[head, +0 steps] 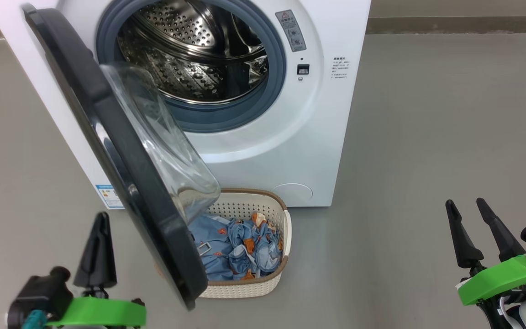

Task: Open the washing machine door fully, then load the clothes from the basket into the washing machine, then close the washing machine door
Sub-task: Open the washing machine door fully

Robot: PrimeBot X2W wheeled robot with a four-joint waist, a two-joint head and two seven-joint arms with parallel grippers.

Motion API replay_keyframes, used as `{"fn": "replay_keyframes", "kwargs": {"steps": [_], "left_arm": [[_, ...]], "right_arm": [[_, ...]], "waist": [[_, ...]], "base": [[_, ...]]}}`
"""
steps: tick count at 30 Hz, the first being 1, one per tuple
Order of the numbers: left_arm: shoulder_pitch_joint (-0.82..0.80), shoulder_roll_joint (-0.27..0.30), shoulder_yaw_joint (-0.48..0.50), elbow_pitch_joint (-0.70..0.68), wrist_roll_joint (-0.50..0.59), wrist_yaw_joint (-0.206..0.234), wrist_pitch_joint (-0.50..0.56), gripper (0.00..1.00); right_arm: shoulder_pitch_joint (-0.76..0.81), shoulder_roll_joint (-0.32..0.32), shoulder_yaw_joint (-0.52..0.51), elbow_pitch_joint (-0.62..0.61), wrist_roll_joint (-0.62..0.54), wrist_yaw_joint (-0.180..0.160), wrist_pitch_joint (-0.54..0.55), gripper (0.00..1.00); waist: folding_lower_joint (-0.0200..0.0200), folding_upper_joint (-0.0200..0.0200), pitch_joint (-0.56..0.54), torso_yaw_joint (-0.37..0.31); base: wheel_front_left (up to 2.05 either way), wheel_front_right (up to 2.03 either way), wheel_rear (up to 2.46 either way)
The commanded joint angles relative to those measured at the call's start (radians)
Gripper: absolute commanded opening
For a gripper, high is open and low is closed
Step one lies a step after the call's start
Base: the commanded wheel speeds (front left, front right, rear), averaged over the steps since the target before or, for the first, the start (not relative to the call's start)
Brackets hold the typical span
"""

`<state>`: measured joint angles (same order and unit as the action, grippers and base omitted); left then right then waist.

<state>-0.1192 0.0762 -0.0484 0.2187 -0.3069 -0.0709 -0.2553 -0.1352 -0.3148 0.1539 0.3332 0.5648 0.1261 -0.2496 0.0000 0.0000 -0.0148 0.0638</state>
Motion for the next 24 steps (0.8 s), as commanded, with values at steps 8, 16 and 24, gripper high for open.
{"fn": "replay_keyframes", "kwargs": {"steps": [8, 16, 24], "left_arm": [[-0.033, -0.009, 0.044, -0.225, 0.041, -0.012, -0.006, 0.00], [-0.030, -0.020, -0.050, -0.433, 0.066, -0.021, -0.006, 0.00], [-0.010, -0.022, -0.170, -0.508, 0.052, -0.030, 0.061, 0.00]], "right_arm": [[-0.012, -0.013, 0.021, -0.022, 0.012, 0.005, -0.012, 1.00], [-0.012, -0.009, 0.031, -0.020, 0.014, 0.005, -0.012, 1.00], [-0.015, -0.004, 0.039, -0.022, 0.017, 0.005, -0.012, 1.00]], "waist": [[0.0000, 0.0000, -0.005, 0.015], [0.0000, 0.0000, -0.013, 0.020], [0.0000, 0.0000, -0.013, 0.012]], "base": [[0.00, 0.00, 0.00], [0.00, 0.00, 0.00], [0.00, 0.00, 0.00]]}}
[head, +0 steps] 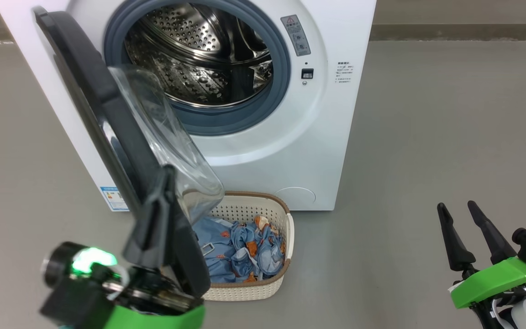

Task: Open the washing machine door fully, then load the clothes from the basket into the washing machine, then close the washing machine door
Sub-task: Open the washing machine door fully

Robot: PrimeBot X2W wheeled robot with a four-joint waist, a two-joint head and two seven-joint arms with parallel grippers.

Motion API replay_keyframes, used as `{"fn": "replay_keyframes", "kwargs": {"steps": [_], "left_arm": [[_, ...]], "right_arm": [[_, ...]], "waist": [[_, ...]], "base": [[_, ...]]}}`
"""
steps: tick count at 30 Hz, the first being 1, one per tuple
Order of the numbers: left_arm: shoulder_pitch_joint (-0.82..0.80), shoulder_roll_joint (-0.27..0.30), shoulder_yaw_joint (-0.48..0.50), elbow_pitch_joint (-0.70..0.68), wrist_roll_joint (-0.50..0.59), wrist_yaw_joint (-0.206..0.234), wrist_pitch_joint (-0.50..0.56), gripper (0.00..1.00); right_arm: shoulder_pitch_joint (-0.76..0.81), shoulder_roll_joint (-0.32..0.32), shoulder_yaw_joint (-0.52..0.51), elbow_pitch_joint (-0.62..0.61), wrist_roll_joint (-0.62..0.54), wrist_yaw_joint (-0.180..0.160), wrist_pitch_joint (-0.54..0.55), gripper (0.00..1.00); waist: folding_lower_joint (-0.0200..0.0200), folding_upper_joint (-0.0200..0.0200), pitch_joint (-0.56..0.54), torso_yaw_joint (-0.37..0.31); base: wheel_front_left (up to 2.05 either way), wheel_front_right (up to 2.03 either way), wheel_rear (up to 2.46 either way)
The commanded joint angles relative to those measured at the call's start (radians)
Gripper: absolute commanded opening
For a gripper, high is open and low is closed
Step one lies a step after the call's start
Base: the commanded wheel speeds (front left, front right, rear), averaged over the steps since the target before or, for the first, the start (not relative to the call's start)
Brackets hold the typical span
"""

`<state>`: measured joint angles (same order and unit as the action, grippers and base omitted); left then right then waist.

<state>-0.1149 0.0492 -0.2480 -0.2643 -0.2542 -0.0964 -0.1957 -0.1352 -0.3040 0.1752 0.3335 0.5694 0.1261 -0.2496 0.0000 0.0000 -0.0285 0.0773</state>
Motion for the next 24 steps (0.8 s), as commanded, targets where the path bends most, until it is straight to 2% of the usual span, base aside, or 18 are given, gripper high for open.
{"fn": "replay_keyframes", "kwargs": {"steps": [1, 12, 24], "left_arm": [[-0.010, 0.005, 0.016, -0.020, -0.007, -0.005, 0.009, 0.00], [0.014, 0.004, -0.104, 0.193, -0.068, -0.018, 0.075, 0.00], [-0.020, 0.005, -0.080, 0.416, -0.102, 0.007, 0.055, 0.00]], "right_arm": [[-0.015, -0.014, 0.019, -0.023, 0.012, 0.005, -0.012, 1.00], [-0.021, -0.011, 0.027, -0.023, 0.011, 0.005, -0.012, 1.00], [-0.024, -0.012, 0.027, -0.017, 0.013, 0.005, -0.012, 1.00]], "waist": [[0.0000, 0.0000, 0.002, -0.003], [0.0000, 0.0000, 0.027, -0.034], [0.0000, 0.0000, 0.034, -0.062]], "base": [[0.00, 0.00, 0.00], [0.00, 0.00, 0.00], [0.00, 0.00, 0.00]]}}
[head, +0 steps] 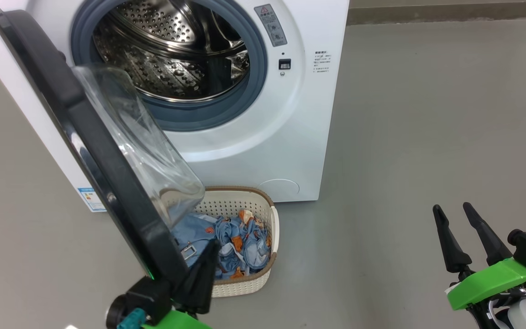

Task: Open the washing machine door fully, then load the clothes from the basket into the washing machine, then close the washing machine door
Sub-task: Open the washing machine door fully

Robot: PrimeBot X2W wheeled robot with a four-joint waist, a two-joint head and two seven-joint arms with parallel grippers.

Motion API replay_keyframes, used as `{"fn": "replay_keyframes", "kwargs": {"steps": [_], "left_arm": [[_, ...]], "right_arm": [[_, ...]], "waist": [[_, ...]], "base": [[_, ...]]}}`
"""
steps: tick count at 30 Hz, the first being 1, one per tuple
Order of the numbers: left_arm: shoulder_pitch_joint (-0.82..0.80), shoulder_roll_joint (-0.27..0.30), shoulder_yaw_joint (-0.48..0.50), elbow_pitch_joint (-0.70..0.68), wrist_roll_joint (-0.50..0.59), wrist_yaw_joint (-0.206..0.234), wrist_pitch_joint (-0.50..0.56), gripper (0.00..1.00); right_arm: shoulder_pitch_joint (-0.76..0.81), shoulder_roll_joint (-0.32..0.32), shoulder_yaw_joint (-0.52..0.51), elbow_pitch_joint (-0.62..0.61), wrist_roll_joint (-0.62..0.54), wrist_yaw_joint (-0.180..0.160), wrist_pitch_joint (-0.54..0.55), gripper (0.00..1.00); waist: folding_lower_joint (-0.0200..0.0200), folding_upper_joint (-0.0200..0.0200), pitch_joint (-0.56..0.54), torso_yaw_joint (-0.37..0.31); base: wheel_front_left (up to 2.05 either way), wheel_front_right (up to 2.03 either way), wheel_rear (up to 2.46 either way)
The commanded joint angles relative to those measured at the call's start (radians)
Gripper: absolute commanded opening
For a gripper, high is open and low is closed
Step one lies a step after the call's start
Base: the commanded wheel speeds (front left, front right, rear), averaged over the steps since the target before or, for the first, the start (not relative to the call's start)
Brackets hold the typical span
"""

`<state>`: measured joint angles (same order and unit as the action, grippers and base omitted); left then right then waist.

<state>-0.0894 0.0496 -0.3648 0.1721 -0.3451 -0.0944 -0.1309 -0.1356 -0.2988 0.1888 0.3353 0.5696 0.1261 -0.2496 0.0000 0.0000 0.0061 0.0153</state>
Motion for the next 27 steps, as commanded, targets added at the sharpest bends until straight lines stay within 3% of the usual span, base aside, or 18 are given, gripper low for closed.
{"fn": "replay_keyframes", "kwargs": {"steps": [1, 11, 27], "left_arm": [[-0.050, 0.005, 0.042, -0.007, -0.013, 0.008, -0.016, 0.00], [-0.075, 0.018, 0.084, 0.065, -0.032, 0.032, -0.048, 0.00], [-0.073, 0.035, 0.092, 0.066, -0.042, 0.049, -0.058, 0.00]], "right_arm": [[-0.023, -0.017, 0.012, -0.019, 0.012, 0.005, -0.012, 1.00], [-0.016, -0.009, 0.002, -0.016, 0.010, 0.005, -0.012, 1.00], [-0.015, 0.001, 0.002, -0.002, 0.015, 0.005, -0.012, 1.00]], "waist": [[0.0000, 0.0000, 0.000, 0.000], [0.0000, 0.0000, -0.001, 0.025], [0.0000, 0.0000, 0.004, 0.150]], "base": [[0.00, 0.00, 0.00], [0.00, 0.00, 0.00], [0.00, 0.00, 0.00]]}}
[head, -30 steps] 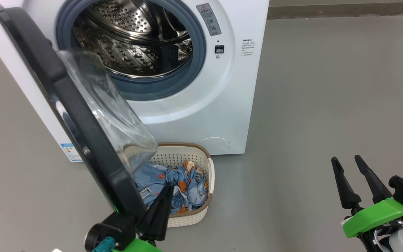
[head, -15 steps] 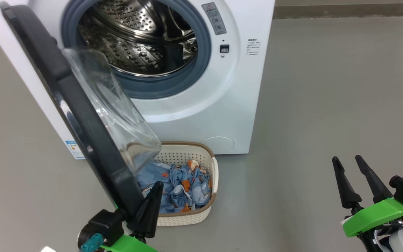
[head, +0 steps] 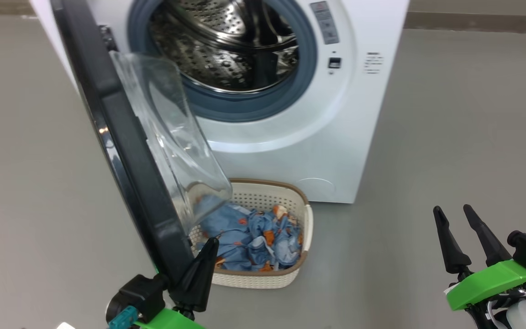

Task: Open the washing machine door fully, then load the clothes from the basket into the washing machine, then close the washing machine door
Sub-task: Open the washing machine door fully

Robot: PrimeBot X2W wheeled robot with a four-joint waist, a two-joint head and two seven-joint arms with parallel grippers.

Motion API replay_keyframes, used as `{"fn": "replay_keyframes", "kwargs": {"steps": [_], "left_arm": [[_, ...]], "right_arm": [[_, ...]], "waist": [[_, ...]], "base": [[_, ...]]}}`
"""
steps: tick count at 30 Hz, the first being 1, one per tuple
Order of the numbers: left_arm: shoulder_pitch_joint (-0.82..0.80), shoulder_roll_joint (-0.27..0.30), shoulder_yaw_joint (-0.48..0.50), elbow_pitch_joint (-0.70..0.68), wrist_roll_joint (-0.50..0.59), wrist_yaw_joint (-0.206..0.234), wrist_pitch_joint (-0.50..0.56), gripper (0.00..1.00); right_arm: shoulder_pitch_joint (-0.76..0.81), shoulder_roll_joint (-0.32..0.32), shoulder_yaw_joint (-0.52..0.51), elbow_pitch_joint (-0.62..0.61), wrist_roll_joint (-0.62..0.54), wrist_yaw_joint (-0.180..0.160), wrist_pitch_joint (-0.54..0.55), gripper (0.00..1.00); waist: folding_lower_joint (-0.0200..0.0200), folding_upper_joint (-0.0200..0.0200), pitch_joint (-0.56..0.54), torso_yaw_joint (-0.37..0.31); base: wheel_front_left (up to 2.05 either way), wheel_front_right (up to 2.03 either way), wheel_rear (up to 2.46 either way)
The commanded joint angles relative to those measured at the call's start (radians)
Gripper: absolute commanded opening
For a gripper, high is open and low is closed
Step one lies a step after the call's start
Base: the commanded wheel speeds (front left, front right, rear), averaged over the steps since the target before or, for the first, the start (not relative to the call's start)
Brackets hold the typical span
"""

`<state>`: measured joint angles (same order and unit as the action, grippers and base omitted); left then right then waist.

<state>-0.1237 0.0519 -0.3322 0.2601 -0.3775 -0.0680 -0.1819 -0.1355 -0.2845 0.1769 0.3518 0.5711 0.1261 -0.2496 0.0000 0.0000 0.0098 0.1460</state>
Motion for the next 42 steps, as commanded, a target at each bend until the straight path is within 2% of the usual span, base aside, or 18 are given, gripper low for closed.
{"fn": "replay_keyframes", "kwargs": {"steps": [1, 20, 36, 42], "left_arm": [[-0.037, 0.034, 0.060, -0.023, -0.011, 0.024, -0.005, 0.00], [-0.029, 0.069, 0.085, -0.023, -0.032, 0.053, 0.010, 0.00], [-0.088, 0.143, 0.189, 0.052, -0.082, 0.090, 0.017, 0.00], [-0.136, 0.176, 0.232, 0.127, -0.100, 0.105, 0.009, 0.00]], "right_arm": [[-0.015, -0.012, 0.013, -0.018, 0.013, 0.005, -0.012, 1.00], [-0.010, 0.003, 0.007, -0.013, 0.011, 0.005, -0.012, 1.00], [-0.022, 0.007, 0.007, -0.013, 0.010, 0.005, -0.012, 1.00], [-0.038, -0.002, 0.009, -0.012, 0.009, 0.005, -0.012, 1.00]], "waist": [[0.0000, 0.0000, 0.000, 0.029], [0.0000, 0.0000, -0.003, 0.179], [0.0000, 0.0000, 0.028, 0.241], [0.0000, 0.0000, 0.062, 0.272]], "base": [[0.00, 0.00, 0.00], [0.00, 0.00, 0.00], [0.00, 0.00, 0.00], [0.00, 0.00, 0.00]]}}
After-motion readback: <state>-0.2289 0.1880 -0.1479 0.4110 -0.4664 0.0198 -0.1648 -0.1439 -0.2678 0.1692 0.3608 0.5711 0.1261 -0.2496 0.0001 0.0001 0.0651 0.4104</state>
